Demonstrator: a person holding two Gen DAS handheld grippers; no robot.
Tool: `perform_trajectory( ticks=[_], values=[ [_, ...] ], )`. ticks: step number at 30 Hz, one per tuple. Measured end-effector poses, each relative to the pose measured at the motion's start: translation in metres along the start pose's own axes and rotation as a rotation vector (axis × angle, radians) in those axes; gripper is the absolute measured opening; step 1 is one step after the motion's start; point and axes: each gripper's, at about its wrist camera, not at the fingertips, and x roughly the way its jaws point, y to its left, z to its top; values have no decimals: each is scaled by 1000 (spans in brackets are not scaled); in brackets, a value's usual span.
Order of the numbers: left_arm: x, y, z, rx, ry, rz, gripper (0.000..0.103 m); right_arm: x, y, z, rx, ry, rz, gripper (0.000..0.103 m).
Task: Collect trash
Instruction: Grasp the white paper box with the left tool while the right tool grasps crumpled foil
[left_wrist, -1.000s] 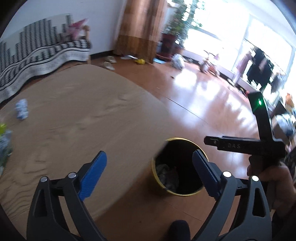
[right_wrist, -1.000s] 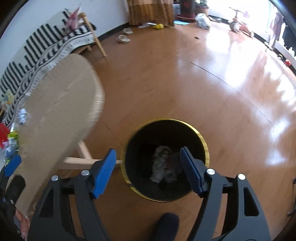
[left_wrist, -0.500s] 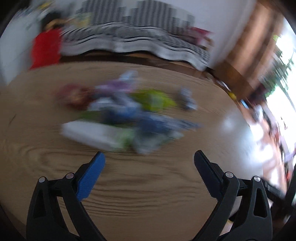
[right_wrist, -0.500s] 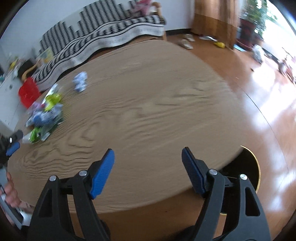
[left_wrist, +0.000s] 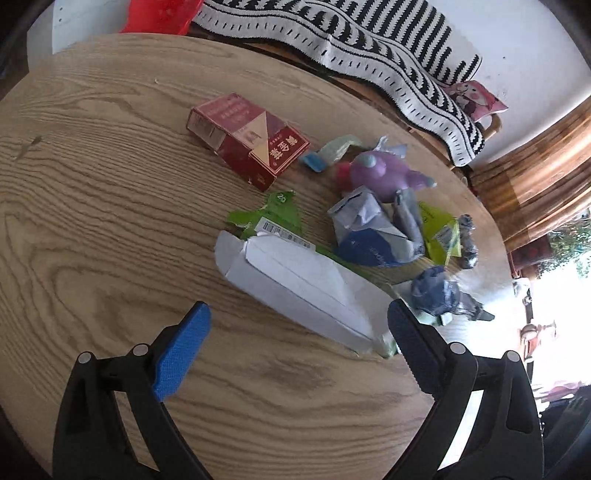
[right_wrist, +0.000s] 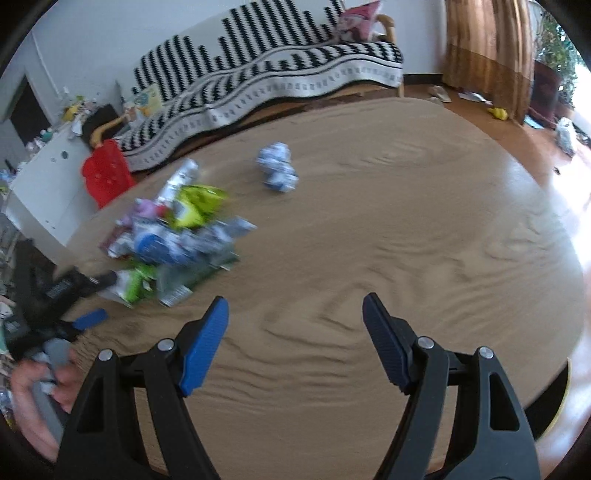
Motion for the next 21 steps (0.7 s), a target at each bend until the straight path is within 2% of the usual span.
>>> perform_trajectory(
  ticks=[2, 3, 4, 6, 7, 10, 16, 17, 19, 20, 21],
  values=[
    [2, 5, -2, 5, -14, 20, 87, 7, 10, 7, 14, 0, 51, 73],
    [3, 7, 1, 15, -20, 33, 68, 12, 14, 10, 21, 0, 72, 73],
    [3, 6, 2, 31, -12, 22, 54, 19, 18, 14, 36, 3, 97, 73],
    [4, 6, 3, 24, 5, -42, 40, 29, 22, 20, 63, 7, 133, 73],
    [2, 7, 2, 25, 7, -47, 35, 38, 24, 24, 88, 10, 154, 72],
    [-10, 2, -1, 93, -36, 9, 30, 59, 25, 32, 154, 31, 196, 68],
    [-27, -6, -2, 205, -103, 66, 28, 87, 26, 40, 243, 38, 225, 62],
    [-28, -7, -2, 222, -115, 78, 28, 90, 25, 40, 256, 37, 230, 58],
    [-33, -8, -3, 242, -132, 83, 28, 94, 24, 42, 273, 39, 244, 44],
    [-36, -7, -3, 249, -136, 83, 28, 96, 24, 42, 277, 41, 251, 27],
    [-38, -7, -4, 259, -142, 83, 28, 96, 26, 43, 275, 44, 258, 23]
  ],
)
